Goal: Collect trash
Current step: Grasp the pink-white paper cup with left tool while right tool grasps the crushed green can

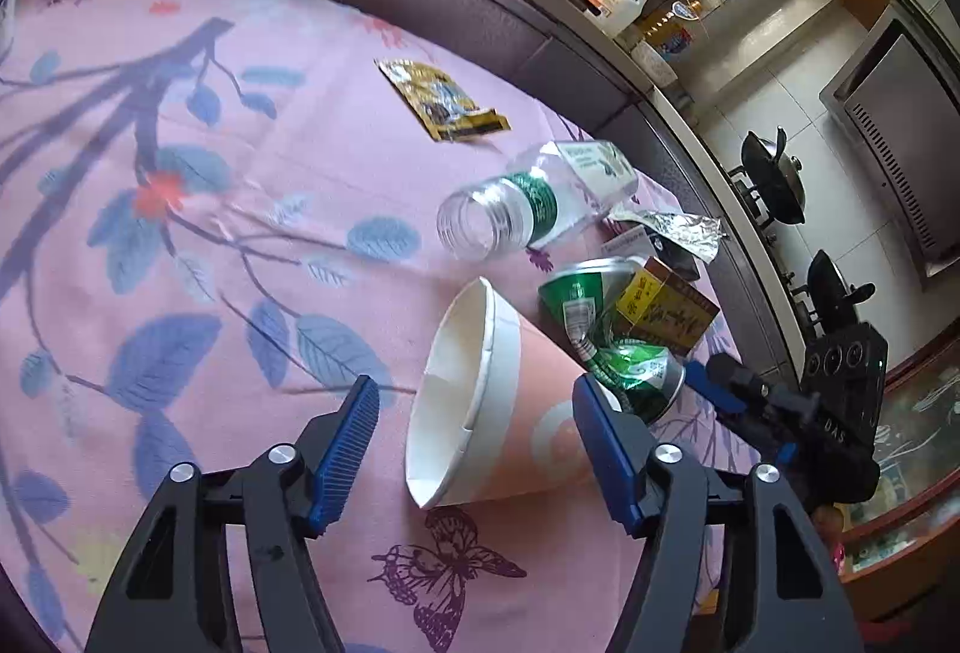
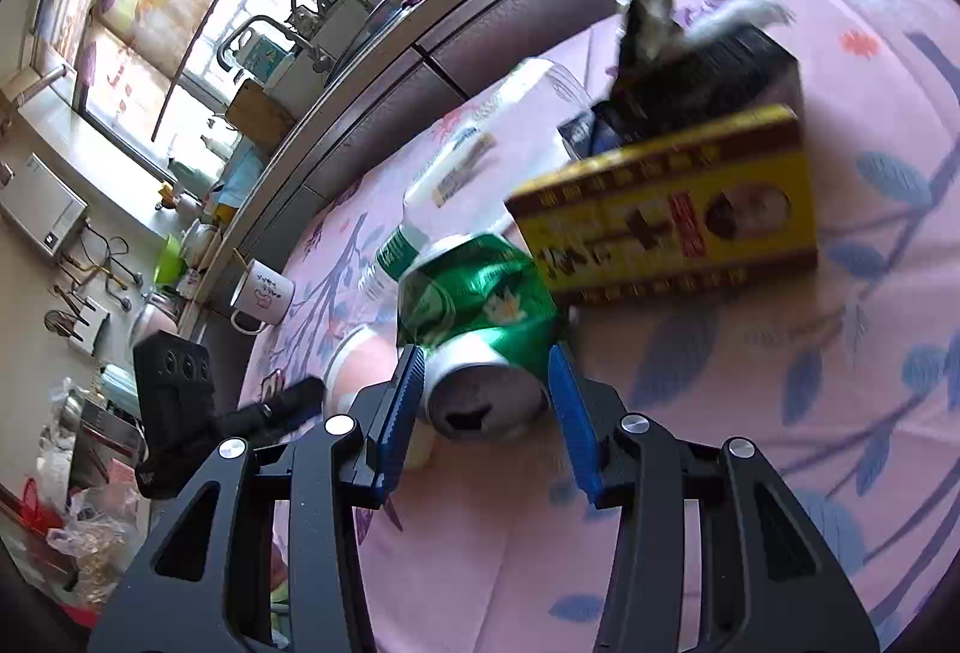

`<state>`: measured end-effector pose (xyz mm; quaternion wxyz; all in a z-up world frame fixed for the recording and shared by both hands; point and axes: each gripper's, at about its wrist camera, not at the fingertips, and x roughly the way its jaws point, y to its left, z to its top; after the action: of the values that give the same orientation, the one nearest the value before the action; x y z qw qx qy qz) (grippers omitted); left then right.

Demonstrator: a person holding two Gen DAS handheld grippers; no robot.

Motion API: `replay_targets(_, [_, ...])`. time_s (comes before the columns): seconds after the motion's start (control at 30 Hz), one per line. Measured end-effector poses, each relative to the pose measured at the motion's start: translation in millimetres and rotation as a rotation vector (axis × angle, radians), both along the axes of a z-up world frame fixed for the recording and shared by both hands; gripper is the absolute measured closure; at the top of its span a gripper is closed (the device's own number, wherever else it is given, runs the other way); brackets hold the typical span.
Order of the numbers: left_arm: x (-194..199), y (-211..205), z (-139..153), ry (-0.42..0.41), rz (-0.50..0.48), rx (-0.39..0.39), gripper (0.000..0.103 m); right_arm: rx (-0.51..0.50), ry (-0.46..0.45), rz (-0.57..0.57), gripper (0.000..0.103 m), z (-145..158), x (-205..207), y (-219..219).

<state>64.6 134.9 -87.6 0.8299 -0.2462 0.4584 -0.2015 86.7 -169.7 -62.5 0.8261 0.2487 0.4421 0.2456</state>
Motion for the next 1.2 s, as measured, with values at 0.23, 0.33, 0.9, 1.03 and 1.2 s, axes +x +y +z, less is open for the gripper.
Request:
replay_targets(0.23, [-7, 4, 7, -0.040, -0.035, -0.037, 0.082, 0.006, 0.068, 0.107, 0.061, -10, -4, 21])
replay_targets(0.33, [-10, 10, 13, -0.060, -0.021, -0.037, 0.087, 0.037, 0.096, 0.194, 0.061, -16, -27, 34])
replay_targets(0.9, [-16, 26, 20, -0.066, 0.029, -0.050, 0.092, -0.582, -0.358, 0.412, 0.049, 7, -18, 83])
replay_targets(1.03, [-20, 28, 24, -0.074, 0.033, -0.051, 0.095, -0.578, -0.353, 0.464, 0.065, -2, -22, 91])
replay_targets(1.2, [-26, 29, 37, -0.098, 0.041, -0.046, 0.100, -0.549, -0.459, 0.463, 0.070, 21, -61, 104])
